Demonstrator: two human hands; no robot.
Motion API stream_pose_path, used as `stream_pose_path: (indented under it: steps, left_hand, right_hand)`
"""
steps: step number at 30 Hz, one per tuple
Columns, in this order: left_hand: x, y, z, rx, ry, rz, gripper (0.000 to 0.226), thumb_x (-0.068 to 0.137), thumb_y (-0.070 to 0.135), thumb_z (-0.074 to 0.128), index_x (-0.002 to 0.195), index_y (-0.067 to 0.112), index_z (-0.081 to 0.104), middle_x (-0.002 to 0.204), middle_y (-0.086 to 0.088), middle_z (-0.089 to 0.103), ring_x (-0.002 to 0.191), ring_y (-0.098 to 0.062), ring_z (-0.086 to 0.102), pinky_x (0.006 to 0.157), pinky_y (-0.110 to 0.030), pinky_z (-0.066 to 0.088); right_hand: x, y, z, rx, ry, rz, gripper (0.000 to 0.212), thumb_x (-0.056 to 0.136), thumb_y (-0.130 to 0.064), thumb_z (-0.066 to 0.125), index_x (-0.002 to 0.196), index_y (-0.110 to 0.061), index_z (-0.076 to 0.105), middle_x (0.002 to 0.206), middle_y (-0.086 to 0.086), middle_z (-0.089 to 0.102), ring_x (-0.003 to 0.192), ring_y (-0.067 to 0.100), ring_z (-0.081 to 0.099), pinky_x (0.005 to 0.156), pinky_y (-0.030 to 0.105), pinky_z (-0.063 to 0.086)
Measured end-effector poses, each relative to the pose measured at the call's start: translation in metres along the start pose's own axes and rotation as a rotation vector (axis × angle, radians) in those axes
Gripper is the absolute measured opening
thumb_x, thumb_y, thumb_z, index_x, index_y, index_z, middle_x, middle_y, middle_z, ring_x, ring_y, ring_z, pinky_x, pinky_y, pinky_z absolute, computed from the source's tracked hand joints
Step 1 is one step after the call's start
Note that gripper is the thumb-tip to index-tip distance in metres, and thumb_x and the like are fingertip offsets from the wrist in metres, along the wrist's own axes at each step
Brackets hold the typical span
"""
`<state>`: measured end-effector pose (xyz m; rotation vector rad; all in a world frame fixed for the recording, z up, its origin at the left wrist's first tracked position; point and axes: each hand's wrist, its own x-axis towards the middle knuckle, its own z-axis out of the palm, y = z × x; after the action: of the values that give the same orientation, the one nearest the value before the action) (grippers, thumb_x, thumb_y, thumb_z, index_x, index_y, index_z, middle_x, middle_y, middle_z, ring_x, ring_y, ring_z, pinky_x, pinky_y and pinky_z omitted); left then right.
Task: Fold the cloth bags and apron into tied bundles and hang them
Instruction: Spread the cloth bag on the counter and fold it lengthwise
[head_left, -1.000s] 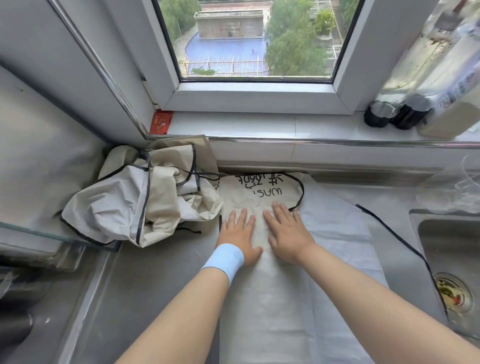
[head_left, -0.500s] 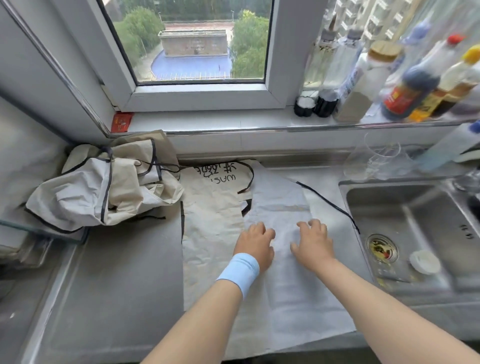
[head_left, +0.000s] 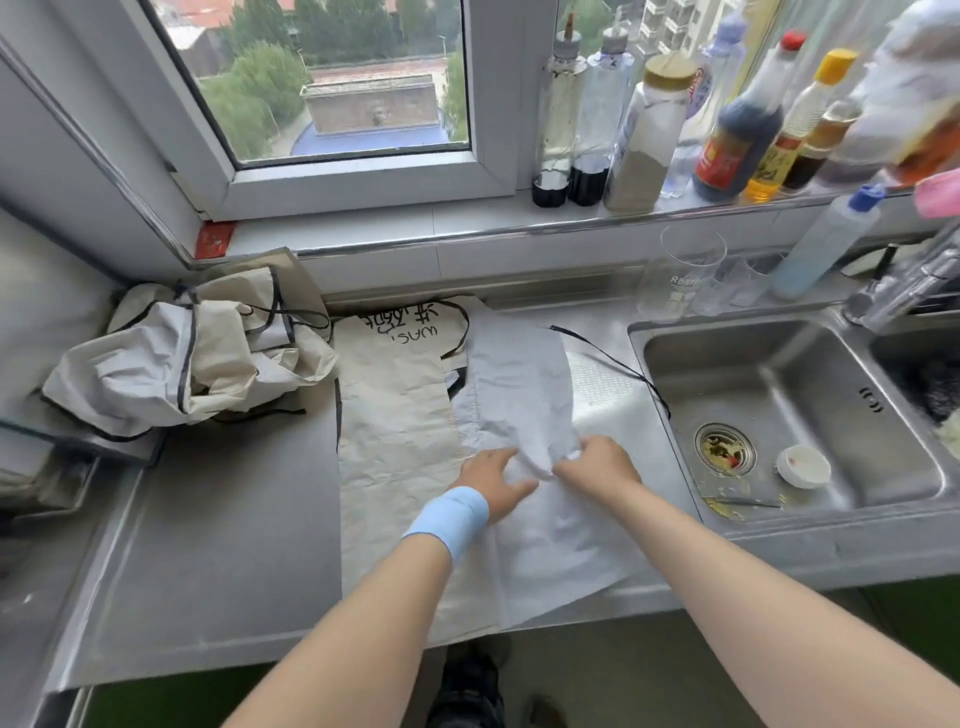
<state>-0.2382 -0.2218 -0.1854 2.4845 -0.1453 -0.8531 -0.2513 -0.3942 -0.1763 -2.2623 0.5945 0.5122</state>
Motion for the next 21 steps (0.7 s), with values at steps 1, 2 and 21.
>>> stream_pose_path:
  steps: [1,2,21]
  left_hand:
    - [-0.003,0.004,-0.009,-0.162,0.01,-0.022,0.067,0.084,0.056,0.058,0.143,0.027,0.043,0.151,-0.005,0.038,0.137,-0.025,0.036,0.112,-0.038,0.031]
    - [-0.008,0.006,-0.019,-0.344,0.01,-0.048,0.062,0.084,0.056,0.058,0.138,0.026,0.049,0.145,-0.005,0.045,0.129,-0.024,0.045,0.107,-0.039,0.038]
    - [-0.084,-0.15,-0.091,-0.166,0.161,-0.515,0.01,0.078,0.007,0.055,0.082,0.013,0.061,0.085,-0.009,0.06,0.078,-0.029,0.06,0.071,-0.03,0.053]
  right_hand:
    - [-0.003,-0.009,-0.002,0.029,-0.034,-0.08,0.015,0.076,-0.031,0.068,0.083,-0.018,0.068,0.079,-0.007,0.066,0.081,0.018,0.064,0.067,0.028,0.048]
    - [-0.007,-0.021,-0.004,0.062,-0.081,-0.155,0.013,0.076,-0.028,0.072,0.081,-0.018,0.068,0.074,-0.008,0.063,0.075,0.014,0.062,0.064,0.028,0.045]
    - [-0.029,-0.119,0.111,-0.32,-0.371,-0.502,0.044,0.086,-0.015,0.053,0.129,-0.025,0.061,0.142,0.001,0.053,0.126,0.018,0.052,0.101,0.029,0.043]
